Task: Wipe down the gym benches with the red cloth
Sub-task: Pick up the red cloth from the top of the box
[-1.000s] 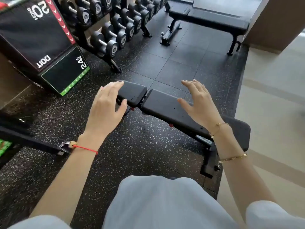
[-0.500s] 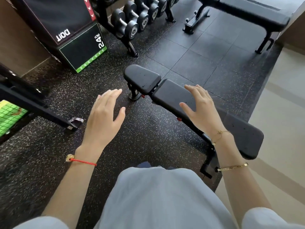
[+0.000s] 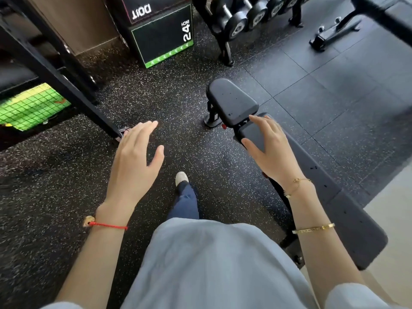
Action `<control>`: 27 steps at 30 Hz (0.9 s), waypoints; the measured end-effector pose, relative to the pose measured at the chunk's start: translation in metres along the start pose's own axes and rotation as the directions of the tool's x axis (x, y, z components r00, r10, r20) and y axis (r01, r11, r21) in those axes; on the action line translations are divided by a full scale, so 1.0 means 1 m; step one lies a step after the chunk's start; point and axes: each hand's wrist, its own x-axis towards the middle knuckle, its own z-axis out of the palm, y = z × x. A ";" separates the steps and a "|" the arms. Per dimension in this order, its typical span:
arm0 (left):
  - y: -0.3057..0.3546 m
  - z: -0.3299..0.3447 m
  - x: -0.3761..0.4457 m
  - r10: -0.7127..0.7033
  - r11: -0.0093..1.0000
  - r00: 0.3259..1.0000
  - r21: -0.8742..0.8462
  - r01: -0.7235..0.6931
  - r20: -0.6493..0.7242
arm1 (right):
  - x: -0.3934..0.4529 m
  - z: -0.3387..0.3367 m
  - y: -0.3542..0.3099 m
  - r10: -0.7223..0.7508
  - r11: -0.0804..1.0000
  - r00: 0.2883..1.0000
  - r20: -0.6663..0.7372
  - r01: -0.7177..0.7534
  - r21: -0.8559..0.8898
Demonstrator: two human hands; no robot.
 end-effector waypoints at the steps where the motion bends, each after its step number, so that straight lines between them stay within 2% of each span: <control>1: -0.006 -0.001 0.009 -0.017 1.000 1.000 -0.002 0.017 -0.012 | 0.016 0.005 -0.003 -0.012 1.000 1.000 0.013 0.012 0.003; 10: -0.079 -0.034 0.128 -0.151 0.988 0.986 0.006 0.152 -0.074 | 0.186 0.043 -0.066 -0.120 0.993 0.989 0.088 0.118 0.019; 18: -0.155 -0.072 0.257 -0.136 0.988 0.983 0.063 0.144 -0.121 | 0.332 0.083 -0.129 -0.189 0.981 0.979 0.070 0.185 0.063; 27: -0.205 -0.070 0.380 -0.185 0.982 0.979 0.018 0.188 -0.087 | 0.460 0.116 -0.142 -0.176 0.983 0.979 0.107 0.168 0.079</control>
